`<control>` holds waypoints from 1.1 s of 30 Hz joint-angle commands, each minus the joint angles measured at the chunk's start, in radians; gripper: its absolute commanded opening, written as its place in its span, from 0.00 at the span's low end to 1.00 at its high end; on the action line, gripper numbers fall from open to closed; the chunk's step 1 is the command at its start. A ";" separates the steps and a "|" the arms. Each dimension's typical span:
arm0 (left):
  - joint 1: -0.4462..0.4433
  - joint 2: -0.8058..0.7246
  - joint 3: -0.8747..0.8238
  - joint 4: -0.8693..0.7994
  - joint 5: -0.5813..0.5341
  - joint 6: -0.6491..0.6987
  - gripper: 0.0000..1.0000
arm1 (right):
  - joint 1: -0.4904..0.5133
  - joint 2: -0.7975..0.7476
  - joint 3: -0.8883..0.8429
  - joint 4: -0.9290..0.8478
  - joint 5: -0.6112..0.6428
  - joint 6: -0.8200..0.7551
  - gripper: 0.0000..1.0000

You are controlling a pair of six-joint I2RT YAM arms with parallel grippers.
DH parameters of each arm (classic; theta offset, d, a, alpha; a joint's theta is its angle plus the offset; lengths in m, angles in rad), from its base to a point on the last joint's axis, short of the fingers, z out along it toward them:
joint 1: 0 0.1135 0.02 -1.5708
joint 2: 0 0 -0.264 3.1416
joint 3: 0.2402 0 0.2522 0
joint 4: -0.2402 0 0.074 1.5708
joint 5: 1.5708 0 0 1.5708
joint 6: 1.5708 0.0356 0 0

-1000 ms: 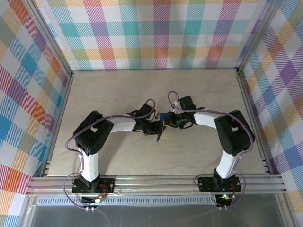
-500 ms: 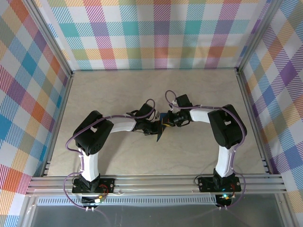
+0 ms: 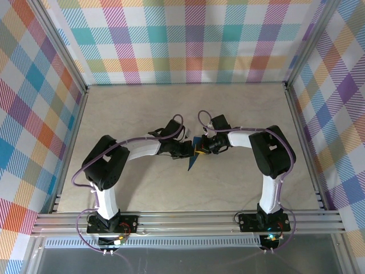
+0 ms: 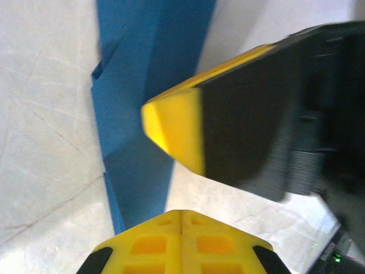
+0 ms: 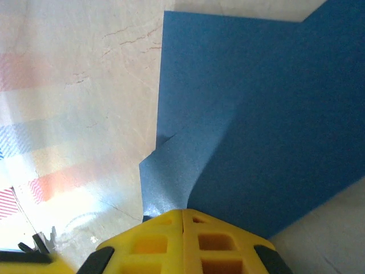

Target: Fold a paper plane with a square sheet of paper (fold left side to right side)

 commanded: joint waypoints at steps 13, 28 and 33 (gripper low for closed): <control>-0.039 -0.054 -0.067 0.019 0.137 -0.048 0.00 | 0.007 0.065 -0.019 -0.162 0.132 -0.045 0.00; -0.062 -0.007 -0.082 0.012 0.099 -0.048 0.00 | 0.012 0.070 -0.011 -0.184 0.146 -0.052 0.00; -0.062 -0.002 -0.076 -0.010 0.074 -0.036 0.00 | 0.015 0.071 -0.009 -0.192 0.152 -0.055 0.00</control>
